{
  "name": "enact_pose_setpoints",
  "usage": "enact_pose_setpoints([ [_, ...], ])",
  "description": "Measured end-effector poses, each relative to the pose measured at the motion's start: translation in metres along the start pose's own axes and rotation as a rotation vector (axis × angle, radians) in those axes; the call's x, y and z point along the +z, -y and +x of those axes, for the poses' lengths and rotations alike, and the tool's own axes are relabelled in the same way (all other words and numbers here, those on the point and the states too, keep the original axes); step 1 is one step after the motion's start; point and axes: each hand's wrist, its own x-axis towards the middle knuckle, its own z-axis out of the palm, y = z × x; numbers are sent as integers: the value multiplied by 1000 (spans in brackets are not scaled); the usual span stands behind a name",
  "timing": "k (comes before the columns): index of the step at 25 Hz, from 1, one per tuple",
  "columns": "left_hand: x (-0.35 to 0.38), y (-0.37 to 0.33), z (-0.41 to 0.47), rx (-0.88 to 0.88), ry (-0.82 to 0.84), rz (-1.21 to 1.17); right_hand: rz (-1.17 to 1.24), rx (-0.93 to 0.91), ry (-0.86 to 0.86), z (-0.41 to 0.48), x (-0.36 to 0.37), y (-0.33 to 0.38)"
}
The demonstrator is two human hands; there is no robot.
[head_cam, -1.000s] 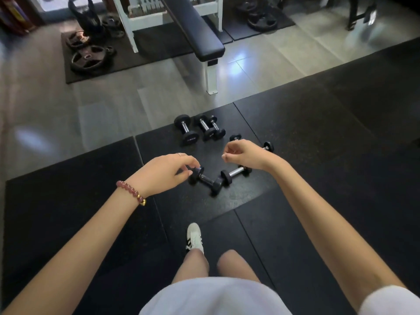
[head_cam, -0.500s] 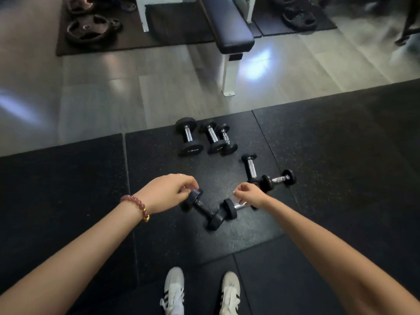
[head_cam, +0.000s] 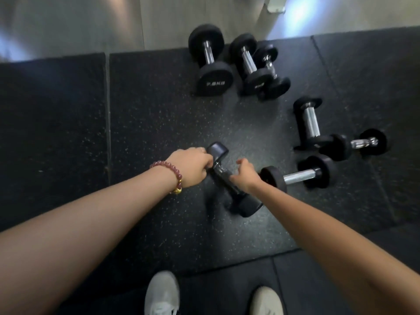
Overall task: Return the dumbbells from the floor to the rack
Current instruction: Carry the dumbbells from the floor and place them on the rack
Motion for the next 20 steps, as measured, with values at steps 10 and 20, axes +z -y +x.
enact_pose_setpoints([
  [10, 91, 22, 64, -99, 95, -130, -213, 50, 24, 77, 58, -41],
  [20, 101, -13, 43, 56, -86, 393, -145, 240, 173, 39, 74, -63],
])
